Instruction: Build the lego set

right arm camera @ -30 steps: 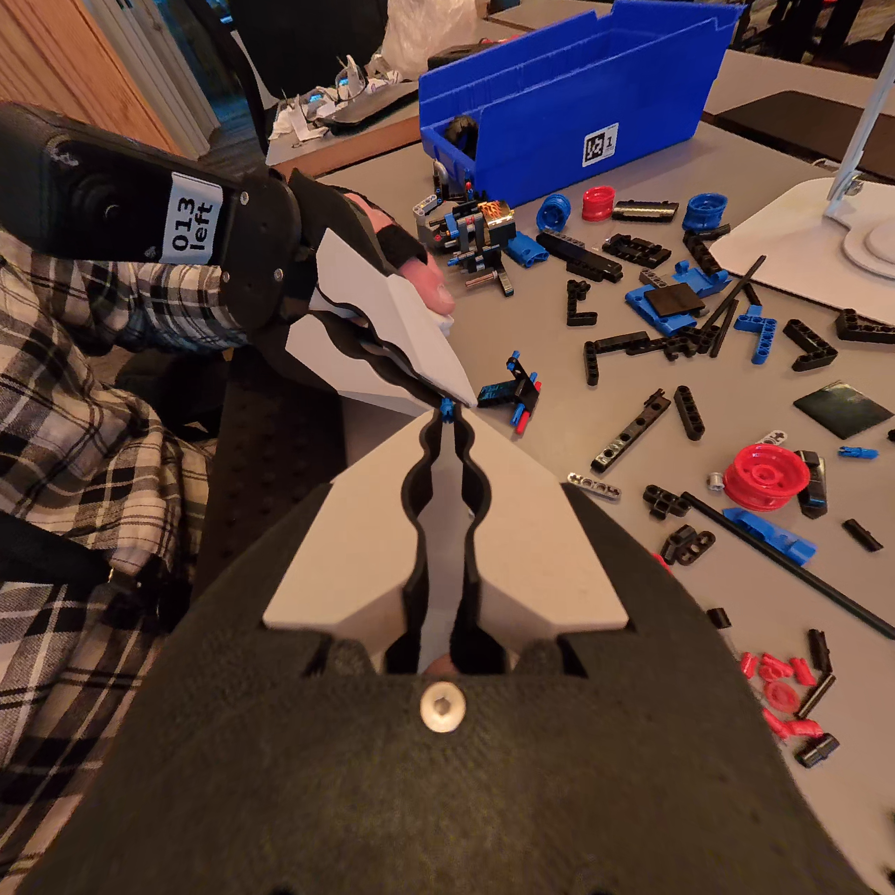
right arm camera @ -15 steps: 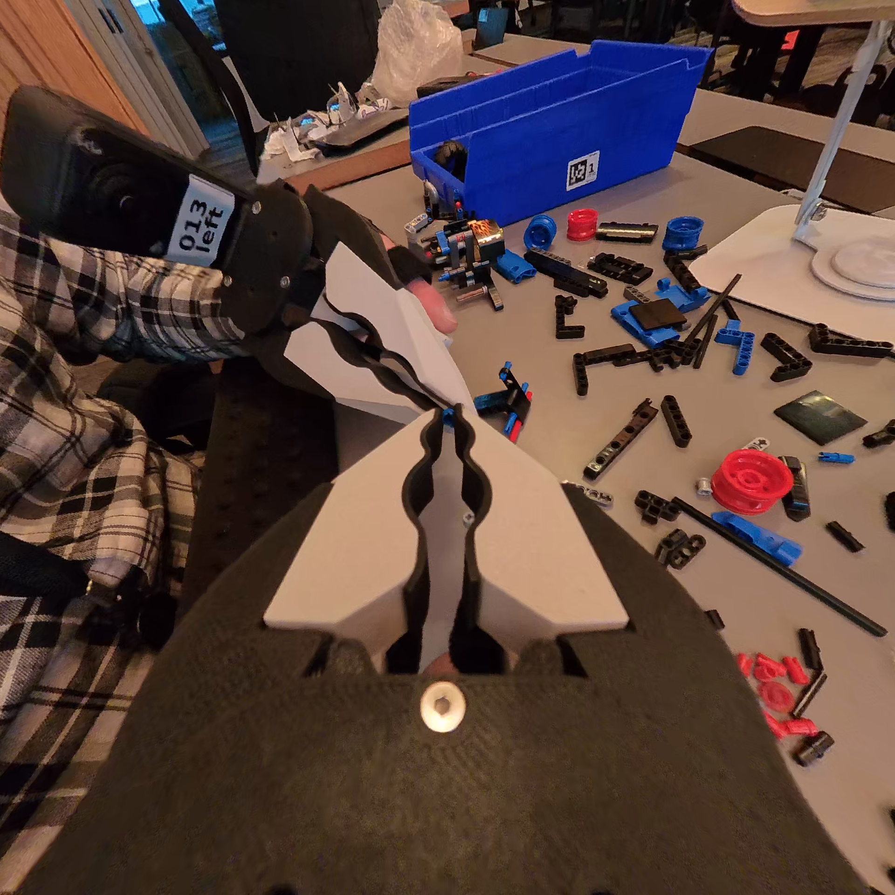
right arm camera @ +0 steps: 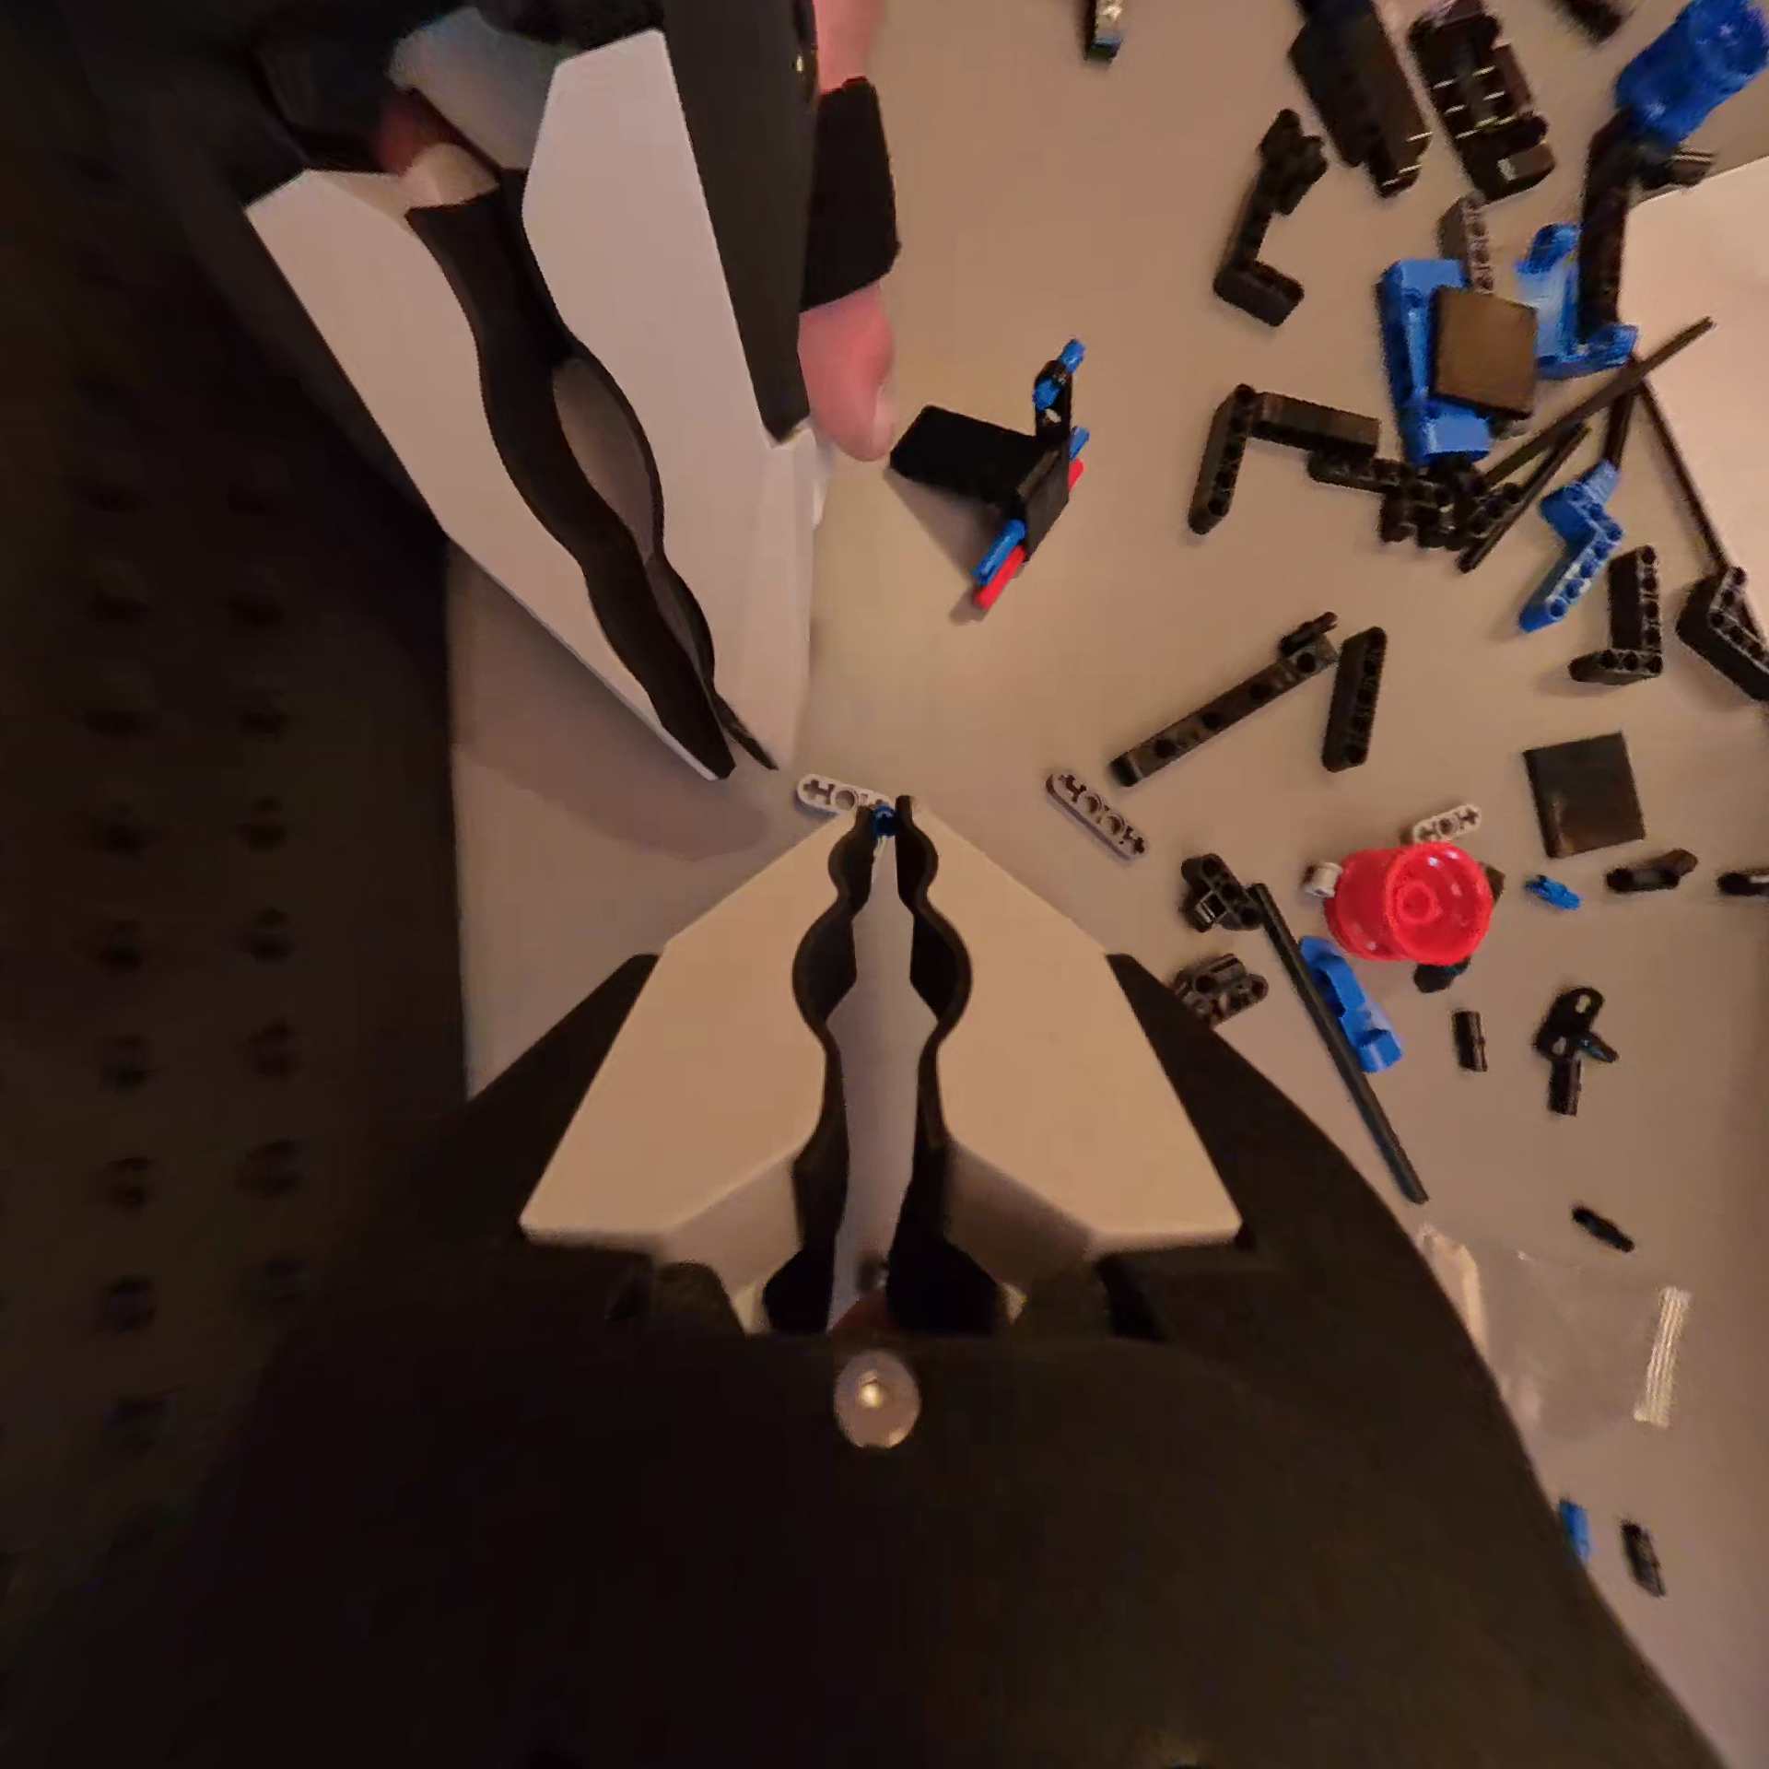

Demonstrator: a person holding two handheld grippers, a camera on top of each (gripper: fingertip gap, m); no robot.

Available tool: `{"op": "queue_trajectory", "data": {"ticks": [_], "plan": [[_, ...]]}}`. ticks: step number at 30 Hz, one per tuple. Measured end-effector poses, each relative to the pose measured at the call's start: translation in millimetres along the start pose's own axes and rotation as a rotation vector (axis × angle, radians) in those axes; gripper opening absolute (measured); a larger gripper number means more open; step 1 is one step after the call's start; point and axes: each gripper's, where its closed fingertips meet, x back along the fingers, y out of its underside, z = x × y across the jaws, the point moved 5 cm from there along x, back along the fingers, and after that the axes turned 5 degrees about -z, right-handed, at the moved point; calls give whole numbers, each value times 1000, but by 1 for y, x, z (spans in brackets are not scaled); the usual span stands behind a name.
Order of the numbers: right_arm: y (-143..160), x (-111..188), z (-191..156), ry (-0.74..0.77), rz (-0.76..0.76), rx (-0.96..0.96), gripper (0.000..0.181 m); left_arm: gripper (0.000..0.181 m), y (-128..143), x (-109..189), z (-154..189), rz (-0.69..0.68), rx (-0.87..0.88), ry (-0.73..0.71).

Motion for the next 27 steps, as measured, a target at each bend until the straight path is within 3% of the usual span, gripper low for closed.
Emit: {"op": "queue_trajectory", "data": {"ticks": [27], "plan": [[-1, -14, 5, -115, -146, 26, 1, 0, 4, -15, 1, -17, 91, 81]]}}
